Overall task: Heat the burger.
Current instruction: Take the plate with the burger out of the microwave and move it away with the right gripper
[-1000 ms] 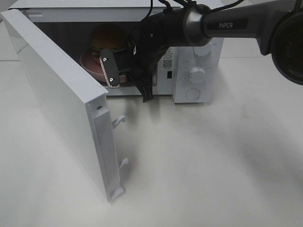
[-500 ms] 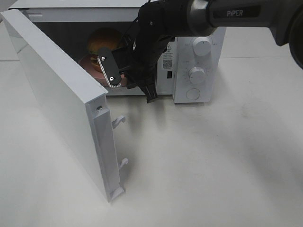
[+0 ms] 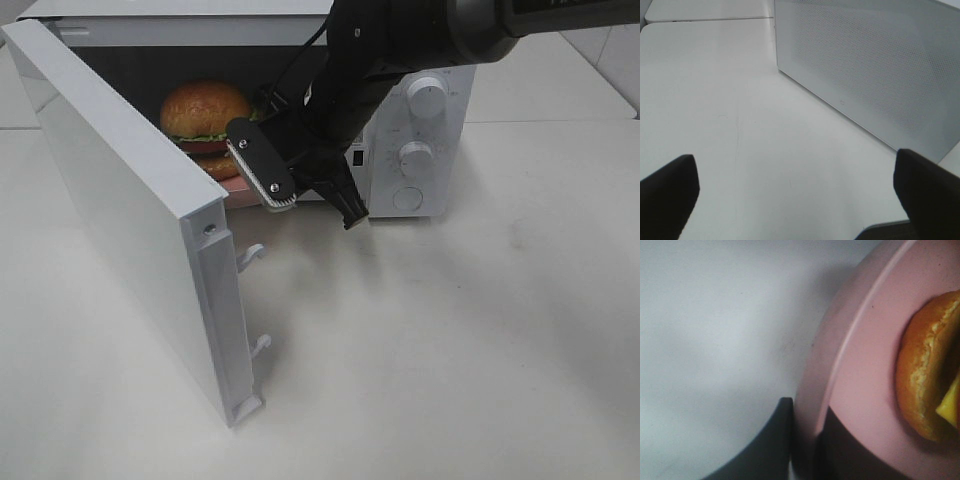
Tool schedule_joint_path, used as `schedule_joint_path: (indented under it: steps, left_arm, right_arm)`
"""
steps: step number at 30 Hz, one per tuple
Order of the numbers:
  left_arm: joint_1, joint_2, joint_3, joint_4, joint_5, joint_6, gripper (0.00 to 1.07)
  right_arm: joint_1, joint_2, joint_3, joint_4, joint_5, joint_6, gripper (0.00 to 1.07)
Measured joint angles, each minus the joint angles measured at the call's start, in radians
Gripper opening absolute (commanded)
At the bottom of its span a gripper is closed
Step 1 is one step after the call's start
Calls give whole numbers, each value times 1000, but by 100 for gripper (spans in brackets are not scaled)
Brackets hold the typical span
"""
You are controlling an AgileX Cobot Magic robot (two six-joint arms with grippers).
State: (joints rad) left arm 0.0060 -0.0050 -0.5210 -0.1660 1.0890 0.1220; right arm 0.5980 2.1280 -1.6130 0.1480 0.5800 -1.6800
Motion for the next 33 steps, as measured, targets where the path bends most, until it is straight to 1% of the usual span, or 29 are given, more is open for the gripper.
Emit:
schedule_joint_path:
  steps: [6,7,16,17,19,20,23,24,26,27,28,30,31,32,33]
  left_arm:
    - [0,0,0,0,0,0,98]
    - [0,0,0,0,0,0,98]
    - [0,0,0,0,0,0,98]
    - [0,0,0,0,0,0,98]
    - [0,0,0,0,0,0,98]
    - [0,0,0,0,0,0,98]
    - [0,0,0,0,0,0,98]
    - [0,0,0,0,0,0,98]
    - [0,0,0,0,0,0,98]
    - [0,0,0,0,0,0,98]
    - [0,0,0,0,0,0,98]
    - [0,0,0,0,0,0,98]
    - [0,0,0,0,0,0,98]
    - [0,0,0,0,0,0,98]
    - [0,0,0,0,0,0,98]
  right_arm:
    - [-7,-36,45,10,-2,-14,0]
    - [-7,-57,69,12,-4,-19,0]
    - [-7,-138,160,20,-19,-39,0]
    - [-7,-159,187,21,-24,-40,0]
    - [-6,-170,197,21,-28,-42,0]
    - [-3,-195,225,24,-35,-42,0]
    - [-2,-220,253,24,-43,-42,0]
    - [-1,-248,287,24,-49,-42,0]
    - [-1,-261,300,24,-53,-44,0]
    - [-1,-284,334,24,-61,-44,0]
    - [-1,-284,334,24,-61,-44,0]
    - [-1,-320,381,22,-71,-44,0]
    - [-1,-320,381,22,-71,-44,0]
    - [-1,-347,414,20,-81,-43,0]
    - [-1,-347,414,20,-81,-43,0]
